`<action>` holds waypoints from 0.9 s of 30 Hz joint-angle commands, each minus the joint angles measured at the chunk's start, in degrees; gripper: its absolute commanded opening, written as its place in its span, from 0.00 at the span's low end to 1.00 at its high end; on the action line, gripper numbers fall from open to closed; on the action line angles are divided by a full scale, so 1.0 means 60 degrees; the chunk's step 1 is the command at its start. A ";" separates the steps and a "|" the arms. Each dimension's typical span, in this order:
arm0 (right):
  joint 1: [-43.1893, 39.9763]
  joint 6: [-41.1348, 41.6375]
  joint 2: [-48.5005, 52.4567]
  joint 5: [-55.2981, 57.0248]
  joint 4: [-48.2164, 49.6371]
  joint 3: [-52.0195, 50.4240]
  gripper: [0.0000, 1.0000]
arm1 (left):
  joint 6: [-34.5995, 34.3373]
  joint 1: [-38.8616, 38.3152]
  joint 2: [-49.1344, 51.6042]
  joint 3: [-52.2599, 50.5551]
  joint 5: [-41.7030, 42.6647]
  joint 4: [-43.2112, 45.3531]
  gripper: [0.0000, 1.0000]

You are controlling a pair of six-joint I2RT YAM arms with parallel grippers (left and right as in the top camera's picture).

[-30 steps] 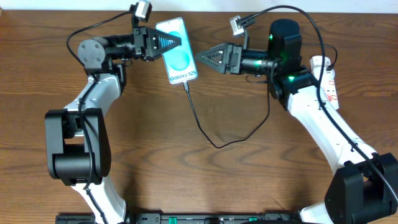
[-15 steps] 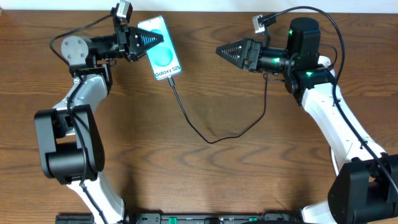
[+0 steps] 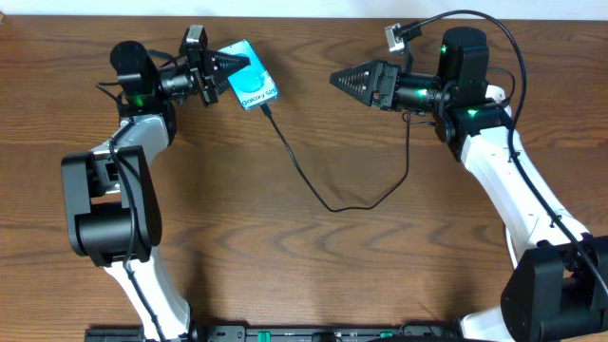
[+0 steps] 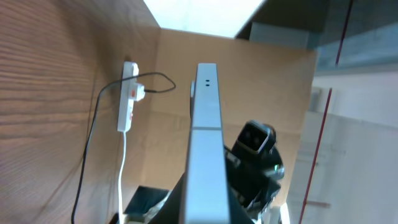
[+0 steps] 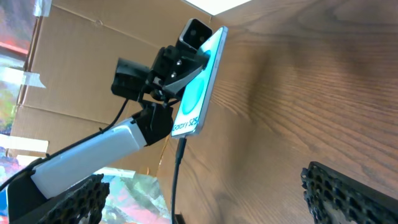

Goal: Plug charger to phone and switch on socket
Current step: 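Lower the phone with the left gripper and lay it flat on the table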

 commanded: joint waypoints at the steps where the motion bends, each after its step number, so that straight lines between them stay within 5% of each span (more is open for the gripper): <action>1: -0.0029 -0.0193 -0.0113 -0.0076 -0.0011 0.0215 0.99 | 0.1231 0.0047 -0.0138 0.0142 -0.0539 -0.0780 0.07; 10: -0.0029 -0.0197 -0.0113 -0.0171 -0.0015 0.0211 0.99 | 0.5180 -0.0004 -0.0138 0.0142 -0.2539 -0.5821 0.07; 27: -0.0029 -0.0262 -0.0113 -0.0168 -0.0015 0.0211 0.99 | 1.0790 -0.0295 -0.0138 0.0142 -0.2830 -0.9865 0.07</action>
